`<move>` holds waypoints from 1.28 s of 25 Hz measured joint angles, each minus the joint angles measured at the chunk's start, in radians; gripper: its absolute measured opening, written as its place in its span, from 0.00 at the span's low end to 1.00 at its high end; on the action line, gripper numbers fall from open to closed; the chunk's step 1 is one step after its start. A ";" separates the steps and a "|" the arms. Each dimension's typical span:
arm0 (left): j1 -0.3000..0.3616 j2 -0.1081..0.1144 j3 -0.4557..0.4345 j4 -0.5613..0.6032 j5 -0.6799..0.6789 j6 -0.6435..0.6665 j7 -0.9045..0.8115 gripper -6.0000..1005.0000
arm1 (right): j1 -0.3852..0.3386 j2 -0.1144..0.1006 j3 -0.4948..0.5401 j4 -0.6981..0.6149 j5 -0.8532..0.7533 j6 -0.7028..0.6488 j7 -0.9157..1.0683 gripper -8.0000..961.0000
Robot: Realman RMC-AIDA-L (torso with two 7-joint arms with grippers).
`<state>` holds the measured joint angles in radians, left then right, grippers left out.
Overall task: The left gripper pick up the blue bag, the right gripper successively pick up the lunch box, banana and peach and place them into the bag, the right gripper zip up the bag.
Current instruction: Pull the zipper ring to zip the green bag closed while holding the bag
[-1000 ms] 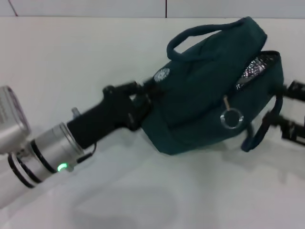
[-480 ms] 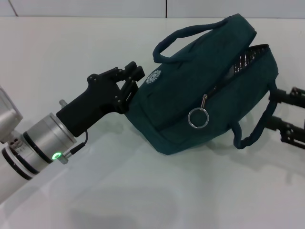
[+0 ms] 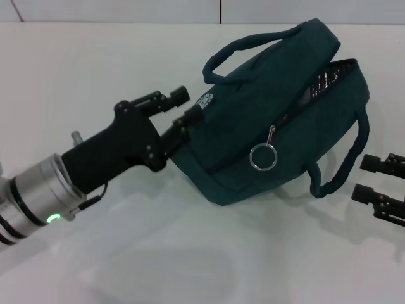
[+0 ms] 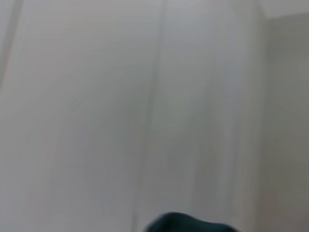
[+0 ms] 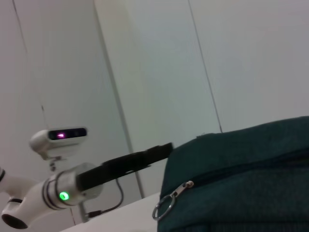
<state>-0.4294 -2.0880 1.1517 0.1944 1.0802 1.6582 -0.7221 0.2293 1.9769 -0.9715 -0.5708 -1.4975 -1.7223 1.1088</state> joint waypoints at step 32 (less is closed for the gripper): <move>-0.102 -0.019 0.059 -0.006 0.059 -0.058 -0.036 0.37 | 0.063 0.027 -0.013 0.038 -0.026 0.094 0.005 0.62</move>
<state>-0.5311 -2.1066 1.2109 0.1884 1.1392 1.6004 -0.7580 0.2919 2.0040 -0.9847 -0.5327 -1.5230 -1.6283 1.1136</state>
